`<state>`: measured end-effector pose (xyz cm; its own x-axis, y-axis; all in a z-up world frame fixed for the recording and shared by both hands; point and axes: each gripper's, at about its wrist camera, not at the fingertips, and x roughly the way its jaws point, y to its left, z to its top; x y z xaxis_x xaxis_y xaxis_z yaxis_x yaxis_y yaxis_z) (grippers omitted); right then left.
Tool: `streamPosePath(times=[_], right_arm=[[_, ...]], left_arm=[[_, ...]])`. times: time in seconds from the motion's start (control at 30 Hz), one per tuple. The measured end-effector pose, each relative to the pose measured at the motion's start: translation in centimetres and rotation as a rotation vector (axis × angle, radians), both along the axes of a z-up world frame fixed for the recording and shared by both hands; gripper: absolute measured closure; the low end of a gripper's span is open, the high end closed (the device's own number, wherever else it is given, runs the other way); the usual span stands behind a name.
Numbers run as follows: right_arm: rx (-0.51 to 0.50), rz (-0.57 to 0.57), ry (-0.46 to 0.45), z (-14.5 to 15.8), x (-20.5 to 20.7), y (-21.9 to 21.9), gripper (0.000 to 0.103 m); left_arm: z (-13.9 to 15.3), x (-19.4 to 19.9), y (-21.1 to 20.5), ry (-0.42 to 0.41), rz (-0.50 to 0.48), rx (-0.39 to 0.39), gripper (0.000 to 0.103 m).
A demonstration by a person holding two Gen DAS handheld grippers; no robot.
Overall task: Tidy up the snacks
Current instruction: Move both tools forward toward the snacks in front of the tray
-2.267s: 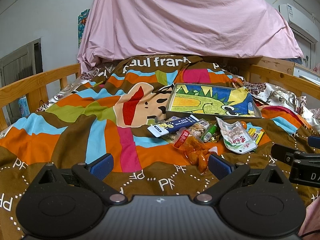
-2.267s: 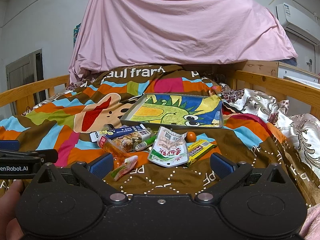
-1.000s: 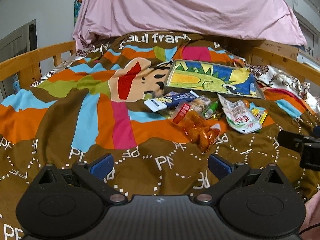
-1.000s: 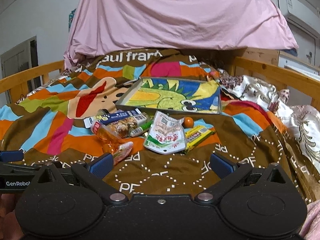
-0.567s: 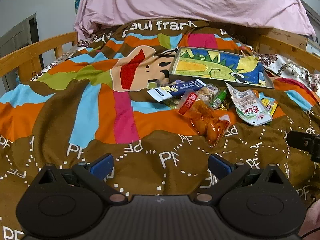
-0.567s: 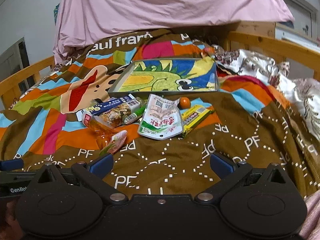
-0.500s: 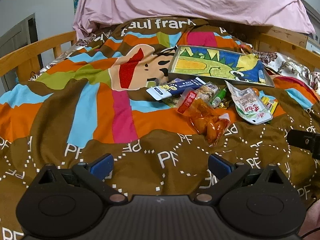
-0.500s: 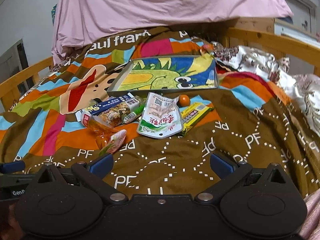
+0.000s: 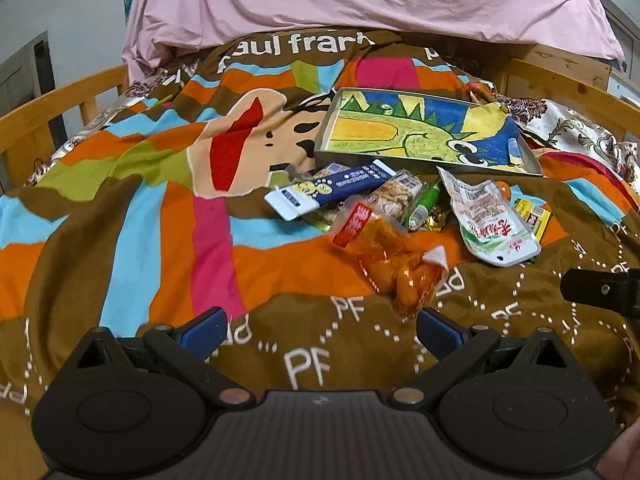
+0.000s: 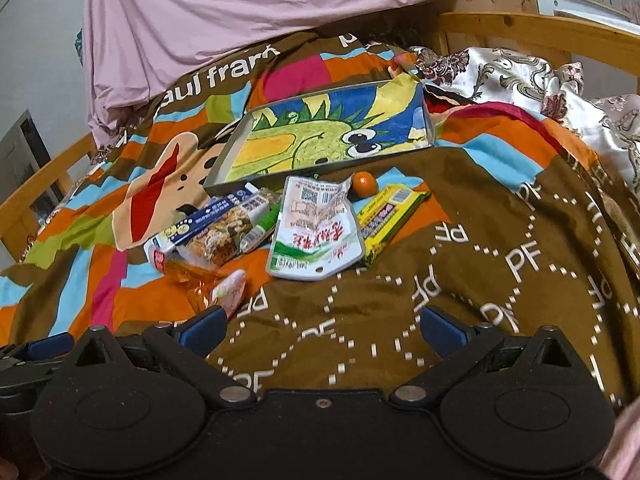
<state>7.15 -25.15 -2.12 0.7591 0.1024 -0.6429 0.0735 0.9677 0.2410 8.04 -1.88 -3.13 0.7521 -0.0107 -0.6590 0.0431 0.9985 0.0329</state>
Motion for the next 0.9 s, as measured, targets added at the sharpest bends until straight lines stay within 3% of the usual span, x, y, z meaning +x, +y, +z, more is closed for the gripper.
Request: streamPosePath(times=[0.57, 0.9], right_arm=[[-0.115, -0.032, -0.161, 1.1, 3.4, -1.6, 0.000], [-0.214, 0.043, -0.223, 1.3, 7.0, -1.9, 0.000]], left_arm=[[0.5, 4.4, 0.5, 0.012, 0.015, 0.033, 0.000], [0.6, 7.0, -0.2, 0.010, 0.009, 0.067, 0.000]])
